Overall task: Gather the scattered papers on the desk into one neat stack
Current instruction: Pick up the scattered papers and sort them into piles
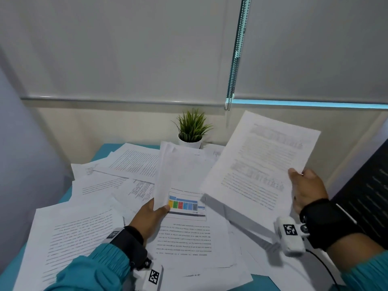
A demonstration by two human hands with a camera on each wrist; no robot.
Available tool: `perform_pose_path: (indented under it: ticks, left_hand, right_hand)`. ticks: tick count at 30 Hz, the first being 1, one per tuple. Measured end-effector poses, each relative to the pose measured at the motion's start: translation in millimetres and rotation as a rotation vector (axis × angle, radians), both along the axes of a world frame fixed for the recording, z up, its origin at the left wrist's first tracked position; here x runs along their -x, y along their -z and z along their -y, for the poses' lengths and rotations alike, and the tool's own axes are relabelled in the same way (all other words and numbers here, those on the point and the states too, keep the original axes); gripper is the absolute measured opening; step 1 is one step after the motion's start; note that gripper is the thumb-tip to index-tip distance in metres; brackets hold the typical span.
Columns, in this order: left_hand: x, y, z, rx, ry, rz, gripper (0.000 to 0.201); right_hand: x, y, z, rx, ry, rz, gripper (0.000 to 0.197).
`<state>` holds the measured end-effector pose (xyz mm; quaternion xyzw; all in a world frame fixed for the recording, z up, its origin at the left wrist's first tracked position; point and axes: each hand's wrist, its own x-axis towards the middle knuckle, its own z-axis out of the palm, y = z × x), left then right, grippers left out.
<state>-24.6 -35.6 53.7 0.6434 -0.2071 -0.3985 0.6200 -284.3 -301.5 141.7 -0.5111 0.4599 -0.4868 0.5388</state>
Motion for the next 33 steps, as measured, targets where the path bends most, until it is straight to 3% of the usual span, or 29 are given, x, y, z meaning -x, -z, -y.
perform_pose_path:
  ticks: [5,9,11,14,18,21,25,30,33]
  left_hand:
    - [-4.4,8.9,0.7,-0.038,0.005,-0.016,0.021]
    - [-5.1,9.0,2.1,-0.027,0.018,-0.048,0.025]
    - [-4.4,7.1,1.8,-0.010,0.037,-0.061,0.027]
    - [-1.9,3.9,3.1,0.011,0.073,-0.056,0.026]
    - [7.2,-6.0,5.0,0.007,0.114,-0.024,0.025]
    - [13.5,-7.0,7.2,0.014,0.128,-0.015,0.030]
    - [22.9,-6.2,12.2,0.006,0.108,0.050,0.041]
    - [24.9,-4.0,17.0,0.018,0.129,0.022,0.057]
    - [18.3,4.3,15.9,0.075,0.092,0.038,0.045]
  right_hand:
    - [8.8,-52.3,-6.6,0.111,0.056,0.181,0.009]
    - [10.5,-63.5,2.2,0.125,0.011,0.249,0.005]
    - [2.3,-53.1,-4.1,0.151,-0.007,0.046,0.017]
    - [-13.5,-15.4,-22.1,0.175,-0.108,-0.217,0.008]
    - [-24.9,42.0,-33.2,0.118,-0.232,-0.435,0.014]
    - [-32.8,63.2,-39.9,0.010,-0.254,-0.453,0.022]
    - [-44.1,78.6,-49.6,-0.148,-0.311,-0.353,0.020]
    - [-54.4,82.5,-66.8,-0.187,-0.350,-0.222,0.021]
    - [-50.9,71.1,-65.5,-0.121,-0.502,-0.309,0.036]
